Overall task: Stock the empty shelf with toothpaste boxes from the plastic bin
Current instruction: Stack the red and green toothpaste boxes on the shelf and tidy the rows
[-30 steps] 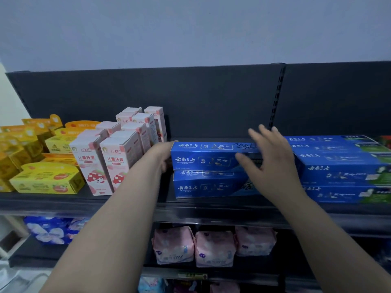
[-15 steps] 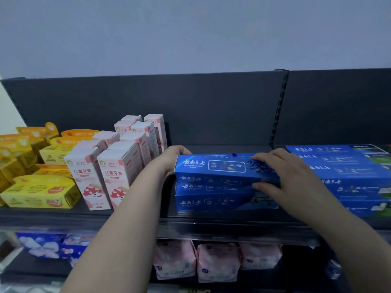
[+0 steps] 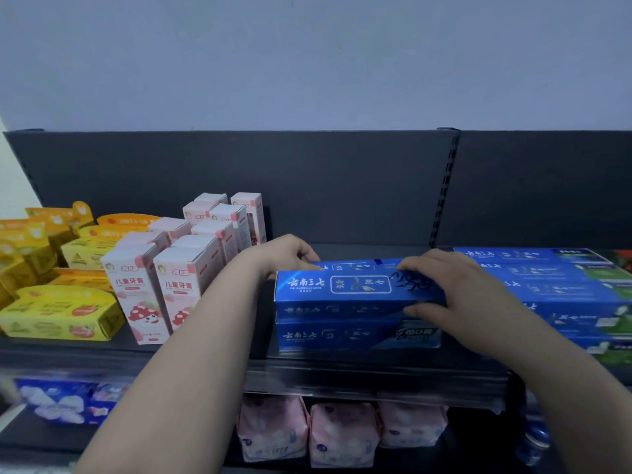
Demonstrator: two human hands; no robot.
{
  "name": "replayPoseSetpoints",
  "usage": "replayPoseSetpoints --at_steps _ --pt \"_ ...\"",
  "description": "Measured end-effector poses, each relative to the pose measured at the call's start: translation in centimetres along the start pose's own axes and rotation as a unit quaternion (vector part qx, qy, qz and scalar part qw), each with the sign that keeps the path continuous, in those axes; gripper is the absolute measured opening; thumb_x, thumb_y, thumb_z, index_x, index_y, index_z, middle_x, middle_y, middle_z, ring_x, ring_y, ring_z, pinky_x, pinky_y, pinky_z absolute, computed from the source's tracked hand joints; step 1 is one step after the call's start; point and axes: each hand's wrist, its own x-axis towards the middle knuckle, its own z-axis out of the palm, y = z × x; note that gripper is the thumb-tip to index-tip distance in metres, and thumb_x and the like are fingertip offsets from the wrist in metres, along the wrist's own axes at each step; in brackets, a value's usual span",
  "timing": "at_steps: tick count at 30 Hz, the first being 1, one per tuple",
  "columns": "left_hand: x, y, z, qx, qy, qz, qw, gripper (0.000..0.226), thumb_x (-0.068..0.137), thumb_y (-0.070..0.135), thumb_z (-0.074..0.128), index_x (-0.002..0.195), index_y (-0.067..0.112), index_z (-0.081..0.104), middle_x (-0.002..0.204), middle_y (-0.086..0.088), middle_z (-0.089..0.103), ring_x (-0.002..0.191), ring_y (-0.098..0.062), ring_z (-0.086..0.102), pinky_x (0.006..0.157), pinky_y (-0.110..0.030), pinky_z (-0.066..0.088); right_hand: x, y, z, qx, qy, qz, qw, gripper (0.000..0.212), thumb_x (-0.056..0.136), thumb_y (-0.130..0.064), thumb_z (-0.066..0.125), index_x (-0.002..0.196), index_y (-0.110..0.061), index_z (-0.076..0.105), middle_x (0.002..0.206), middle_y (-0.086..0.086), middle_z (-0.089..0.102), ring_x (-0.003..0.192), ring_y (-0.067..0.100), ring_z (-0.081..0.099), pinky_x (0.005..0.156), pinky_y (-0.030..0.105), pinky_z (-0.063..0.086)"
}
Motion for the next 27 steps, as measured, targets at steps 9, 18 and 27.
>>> replayPoseSetpoints --at_steps 9,18,27 --pt "1.0 3.7 -0.4 0.190 -0.067 0.036 0.979 0.029 0.085 0.028 0.069 0.112 0.016 0.067 0.101 0.000 0.070 0.090 -0.017 0.065 0.084 -0.033 0.054 0.5 0.0 -1.3 -0.010 -0.063 0.002 0.998 0.048 0.084 -0.039 0.066 0.127 -0.041 0.046 0.121 -0.020 0.049 0.117 0.008 0.041 0.096 0.032 0.039" --pt "0.2 7.2 -1.9 0.321 -0.036 0.084 0.943 0.016 0.082 0.024 0.068 0.095 0.015 0.067 0.082 0.003 0.066 0.068 -0.013 0.059 0.061 -0.022 0.050 1.0 0.5 -1.5 0.012 -0.080 0.027 0.996 0.044 0.086 -0.038 0.065 0.127 -0.038 0.048 0.121 -0.017 0.051 0.111 0.010 0.048 0.090 0.034 0.043" --pt "-3.8 7.7 -3.2 0.198 -0.089 0.073 0.974 0.018 0.087 0.012 0.065 0.104 0.010 0.065 0.082 0.003 0.067 0.064 -0.005 0.058 0.050 -0.010 0.042 1.6 0.7 -0.1 -0.093 0.026 -0.026 0.995 0.070 0.070 -0.051 0.075 0.130 -0.028 0.046 0.136 0.000 0.033 0.129 0.024 0.029 0.105 0.035 0.029"
